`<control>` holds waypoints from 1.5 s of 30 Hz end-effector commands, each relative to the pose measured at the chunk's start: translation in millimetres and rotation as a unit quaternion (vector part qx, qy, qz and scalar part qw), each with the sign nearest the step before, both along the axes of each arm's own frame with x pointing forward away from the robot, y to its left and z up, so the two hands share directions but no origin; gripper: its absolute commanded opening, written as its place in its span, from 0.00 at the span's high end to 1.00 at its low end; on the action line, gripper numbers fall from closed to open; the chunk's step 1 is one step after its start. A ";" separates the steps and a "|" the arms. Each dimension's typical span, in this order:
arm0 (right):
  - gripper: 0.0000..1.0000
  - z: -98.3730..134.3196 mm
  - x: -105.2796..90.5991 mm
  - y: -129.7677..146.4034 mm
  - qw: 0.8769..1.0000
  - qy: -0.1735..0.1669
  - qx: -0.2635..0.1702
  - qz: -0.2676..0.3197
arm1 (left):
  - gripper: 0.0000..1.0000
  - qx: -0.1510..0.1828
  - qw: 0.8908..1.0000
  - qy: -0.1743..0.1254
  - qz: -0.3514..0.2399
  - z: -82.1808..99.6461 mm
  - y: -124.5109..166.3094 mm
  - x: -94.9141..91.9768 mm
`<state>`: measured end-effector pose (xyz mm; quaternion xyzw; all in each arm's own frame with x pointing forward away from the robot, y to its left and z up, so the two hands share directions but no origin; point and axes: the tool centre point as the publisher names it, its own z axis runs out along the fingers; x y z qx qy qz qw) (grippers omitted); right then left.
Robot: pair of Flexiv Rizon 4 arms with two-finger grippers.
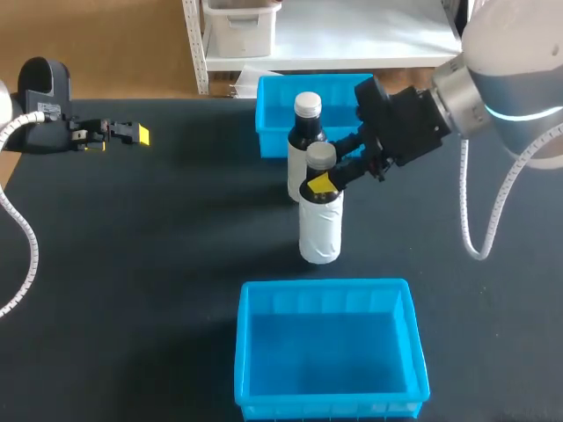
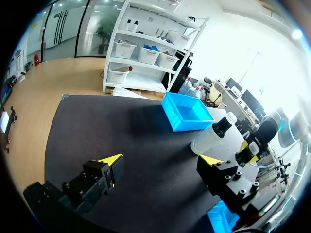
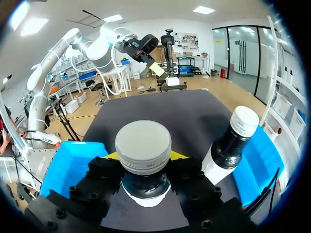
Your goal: Pick up the bottle, and place it in the far bin if it is heavy, or in the near bin if it is light.
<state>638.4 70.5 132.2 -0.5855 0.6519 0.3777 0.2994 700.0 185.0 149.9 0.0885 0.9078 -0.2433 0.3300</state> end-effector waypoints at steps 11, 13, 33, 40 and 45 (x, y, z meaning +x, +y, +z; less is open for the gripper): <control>0.74 15.0 10.5 -37.7 0.999 -0.002 -0.006 -0.039 | 0.00 0.000 1.000 0.000 0.000 0.0 0.0 0.0; 0.75 15.2 13.8 -47.0 0.999 -0.002 -0.009 -0.050 | 0.00 0.000 1.000 0.000 0.000 0.0 0.0 0.0; 1.00 36.1 28.5 -138.9 0.997 -0.006 -0.024 -0.080 | 0.00 0.000 1.000 0.000 0.000 0.0 0.0 0.0; 0.91 47.7 23.6 -163.4 0.997 0.002 -0.029 -0.065 | 0.00 0.000 1.000 0.000 0.000 0.0 0.0 0.0; 0.93 53.4 21.8 -177.0 0.999 0.006 -0.027 -0.036 | 0.00 0.000 1.000 0.000 0.000 0.0 0.0 0.0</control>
